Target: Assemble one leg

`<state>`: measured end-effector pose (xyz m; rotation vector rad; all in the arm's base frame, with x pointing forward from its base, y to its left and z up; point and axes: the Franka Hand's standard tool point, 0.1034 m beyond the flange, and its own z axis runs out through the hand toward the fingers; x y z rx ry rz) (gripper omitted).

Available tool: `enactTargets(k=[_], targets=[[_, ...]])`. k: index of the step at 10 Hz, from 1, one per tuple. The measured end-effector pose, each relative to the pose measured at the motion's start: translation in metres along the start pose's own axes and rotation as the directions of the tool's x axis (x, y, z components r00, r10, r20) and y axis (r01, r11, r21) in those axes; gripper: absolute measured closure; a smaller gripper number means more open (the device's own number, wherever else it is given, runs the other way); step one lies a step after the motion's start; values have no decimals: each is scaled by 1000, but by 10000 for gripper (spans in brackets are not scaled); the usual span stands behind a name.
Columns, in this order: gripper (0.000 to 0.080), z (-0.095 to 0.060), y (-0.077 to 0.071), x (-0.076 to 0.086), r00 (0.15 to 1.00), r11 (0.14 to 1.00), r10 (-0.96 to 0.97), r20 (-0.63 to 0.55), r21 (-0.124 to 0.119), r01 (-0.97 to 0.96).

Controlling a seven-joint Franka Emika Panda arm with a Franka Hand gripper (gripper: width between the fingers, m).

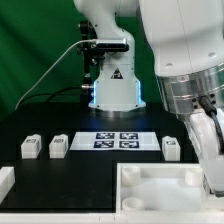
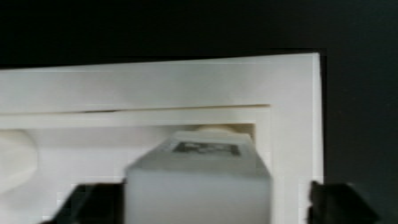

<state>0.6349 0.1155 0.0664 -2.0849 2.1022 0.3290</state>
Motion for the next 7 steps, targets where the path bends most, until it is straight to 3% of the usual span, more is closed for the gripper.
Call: enactTargets(k=[1, 2, 4, 7], targets=[[233, 1, 1, -1, 999, 999, -45, -2, 0, 45], [167, 5, 5, -6, 978, 978, -208, -8, 6, 208], [155, 1, 16, -10, 878, 879, -476, -43, 21, 477], [150, 2, 15, -6, 684, 685, -728, -49, -2, 729]])
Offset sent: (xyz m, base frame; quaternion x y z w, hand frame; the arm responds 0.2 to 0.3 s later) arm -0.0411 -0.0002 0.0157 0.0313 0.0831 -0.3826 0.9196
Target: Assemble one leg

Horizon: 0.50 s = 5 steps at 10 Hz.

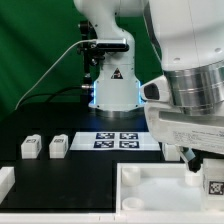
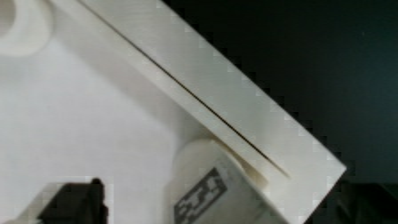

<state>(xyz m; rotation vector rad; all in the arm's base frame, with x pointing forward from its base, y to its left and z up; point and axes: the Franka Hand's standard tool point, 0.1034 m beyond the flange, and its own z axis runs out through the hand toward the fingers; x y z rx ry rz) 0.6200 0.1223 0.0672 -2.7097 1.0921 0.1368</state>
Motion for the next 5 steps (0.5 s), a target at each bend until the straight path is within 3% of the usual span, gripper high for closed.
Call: enactTargets(k=[1, 2, 4, 5], targets=[[150, -2, 1, 5, 978, 977, -209, -20, -48, 208], [150, -3, -2, 13, 903, 902, -428, -44, -78, 424], [150, -2, -6, 15, 908, 911, -411, -84, -69, 406], [266, -2, -6, 15, 924, 927, -373, -87, -63, 369]])
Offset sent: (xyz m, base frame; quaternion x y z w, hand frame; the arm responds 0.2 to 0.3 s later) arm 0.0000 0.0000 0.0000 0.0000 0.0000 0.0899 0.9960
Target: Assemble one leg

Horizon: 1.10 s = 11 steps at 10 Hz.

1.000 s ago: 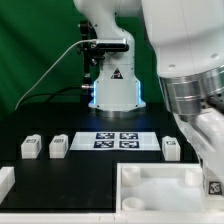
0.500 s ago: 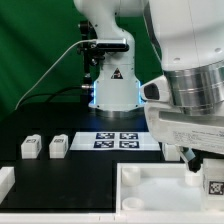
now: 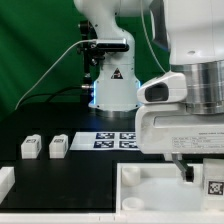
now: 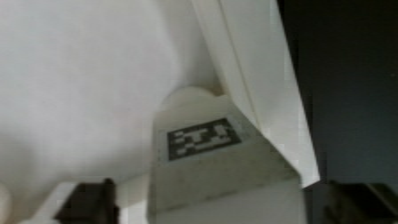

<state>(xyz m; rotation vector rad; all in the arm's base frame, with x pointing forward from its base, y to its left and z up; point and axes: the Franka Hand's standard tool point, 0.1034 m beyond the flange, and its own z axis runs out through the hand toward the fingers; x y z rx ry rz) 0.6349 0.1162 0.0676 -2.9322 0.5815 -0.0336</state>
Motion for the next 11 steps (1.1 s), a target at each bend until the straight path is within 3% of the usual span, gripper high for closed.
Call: enactTargets(k=[1, 2, 3, 5, 6, 7, 8, 10, 11], targets=[[401, 0, -1, 0, 997, 997, 79, 1, 1, -79], [401, 0, 0, -1, 985, 985, 175, 2, 0, -175], [501, 1, 1, 0, 958, 958, 287, 4, 2, -287], [501, 1, 2, 0, 897, 897, 443, 6, 3, -443], [501, 0, 3, 1, 806, 806, 592, 12, 3, -592], [501, -1, 4, 2, 672, 672, 741, 13, -3, -741], [501, 0, 2, 0, 480, 481, 877, 20, -5, -877], [503, 1, 3, -3, 33, 31, 997, 67, 32, -999], [503, 1, 3, -3, -17, -20, 997, 71, 40, -999]])
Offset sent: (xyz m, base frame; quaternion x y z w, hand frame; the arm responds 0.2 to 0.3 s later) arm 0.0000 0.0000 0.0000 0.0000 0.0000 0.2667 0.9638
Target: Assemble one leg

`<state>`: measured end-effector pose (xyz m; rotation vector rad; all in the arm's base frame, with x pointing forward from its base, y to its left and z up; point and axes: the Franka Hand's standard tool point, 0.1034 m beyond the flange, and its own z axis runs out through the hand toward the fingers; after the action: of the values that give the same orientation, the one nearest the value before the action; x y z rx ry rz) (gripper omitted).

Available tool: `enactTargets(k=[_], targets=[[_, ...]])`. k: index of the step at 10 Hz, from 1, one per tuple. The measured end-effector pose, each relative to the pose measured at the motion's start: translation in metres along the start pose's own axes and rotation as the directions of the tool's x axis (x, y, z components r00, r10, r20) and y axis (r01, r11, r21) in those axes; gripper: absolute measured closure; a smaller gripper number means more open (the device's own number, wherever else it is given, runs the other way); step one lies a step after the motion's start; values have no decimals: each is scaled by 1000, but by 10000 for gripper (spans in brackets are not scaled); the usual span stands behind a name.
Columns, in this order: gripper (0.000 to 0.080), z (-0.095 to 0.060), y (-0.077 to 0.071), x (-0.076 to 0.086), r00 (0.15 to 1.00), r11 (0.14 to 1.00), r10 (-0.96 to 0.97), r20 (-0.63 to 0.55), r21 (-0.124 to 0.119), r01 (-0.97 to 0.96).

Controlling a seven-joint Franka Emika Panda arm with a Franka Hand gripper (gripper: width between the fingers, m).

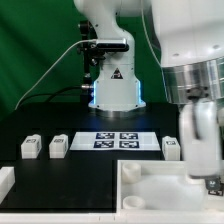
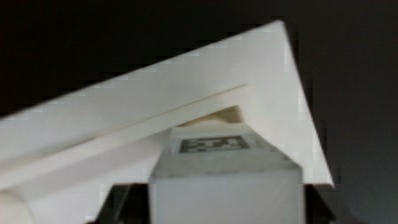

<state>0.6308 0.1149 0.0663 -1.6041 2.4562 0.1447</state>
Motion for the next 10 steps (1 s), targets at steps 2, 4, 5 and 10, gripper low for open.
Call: enactTargets(k=[2, 4, 5, 10], targets=[[496, -2, -1, 3, 997, 997, 75, -18, 7, -75], [496, -2, -1, 4, 998, 998, 62, -29, 10, -62], [496, -1, 0, 3, 998, 999, 49, -28, 9, -49], [154, -10, 23, -16, 1000, 1000, 13, -9, 26, -12]])
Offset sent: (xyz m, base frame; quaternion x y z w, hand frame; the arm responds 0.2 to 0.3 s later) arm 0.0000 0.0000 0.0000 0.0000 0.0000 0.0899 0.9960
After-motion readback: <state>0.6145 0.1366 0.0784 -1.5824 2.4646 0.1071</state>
